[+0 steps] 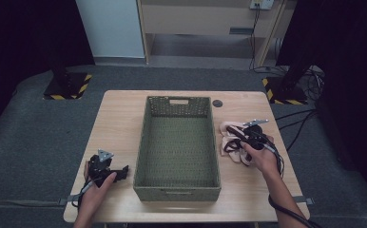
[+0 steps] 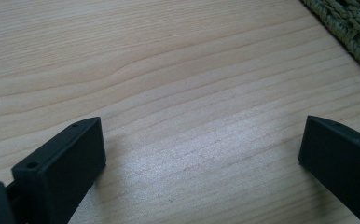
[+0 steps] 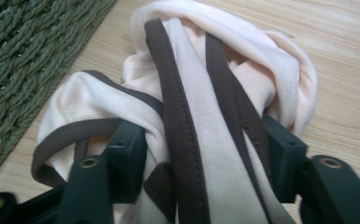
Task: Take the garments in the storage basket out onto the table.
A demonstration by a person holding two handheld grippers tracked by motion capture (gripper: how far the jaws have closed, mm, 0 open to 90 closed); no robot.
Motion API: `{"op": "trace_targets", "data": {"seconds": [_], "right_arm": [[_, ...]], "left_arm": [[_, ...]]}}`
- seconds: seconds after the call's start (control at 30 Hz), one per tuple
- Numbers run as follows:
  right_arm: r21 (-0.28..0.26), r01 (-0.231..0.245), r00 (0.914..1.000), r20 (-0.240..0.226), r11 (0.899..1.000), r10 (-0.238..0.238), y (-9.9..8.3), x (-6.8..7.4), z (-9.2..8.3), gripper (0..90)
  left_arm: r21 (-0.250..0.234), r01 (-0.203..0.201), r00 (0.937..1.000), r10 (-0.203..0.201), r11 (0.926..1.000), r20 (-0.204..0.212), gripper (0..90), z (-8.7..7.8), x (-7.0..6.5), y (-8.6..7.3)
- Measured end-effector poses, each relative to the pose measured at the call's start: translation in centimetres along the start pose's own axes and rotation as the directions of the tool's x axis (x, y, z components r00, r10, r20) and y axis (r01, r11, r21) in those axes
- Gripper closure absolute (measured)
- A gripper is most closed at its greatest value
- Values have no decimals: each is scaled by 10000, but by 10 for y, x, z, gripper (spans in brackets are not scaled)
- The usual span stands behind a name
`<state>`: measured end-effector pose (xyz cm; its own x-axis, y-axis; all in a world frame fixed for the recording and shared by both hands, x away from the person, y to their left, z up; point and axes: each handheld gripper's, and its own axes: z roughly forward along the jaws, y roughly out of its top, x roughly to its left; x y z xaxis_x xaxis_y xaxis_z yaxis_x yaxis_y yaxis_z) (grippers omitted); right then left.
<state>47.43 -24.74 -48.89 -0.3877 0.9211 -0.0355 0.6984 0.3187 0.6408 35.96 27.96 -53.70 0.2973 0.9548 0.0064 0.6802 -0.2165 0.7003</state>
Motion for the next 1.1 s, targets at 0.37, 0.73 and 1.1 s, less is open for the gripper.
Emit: {"op": "trace_targets", "data": {"seconds": [0.37,0.73,1.1], "right_arm": [[-369,-16,9997,-243,9993,7,6,1,-21,141],[-685,198,9991,-350,9975,-222,8,8,-40,49],[-1157,190,9991,-355,9931,-232,17,11,-59,40]], "left_arm": [[2,-3,10000,3,10000,-1,0,0,0,0],[-5,5,10000,-5,10000,-2,0,0,0,0],[-3,3,10000,-3,10000,0,0,0,0,0]]}}
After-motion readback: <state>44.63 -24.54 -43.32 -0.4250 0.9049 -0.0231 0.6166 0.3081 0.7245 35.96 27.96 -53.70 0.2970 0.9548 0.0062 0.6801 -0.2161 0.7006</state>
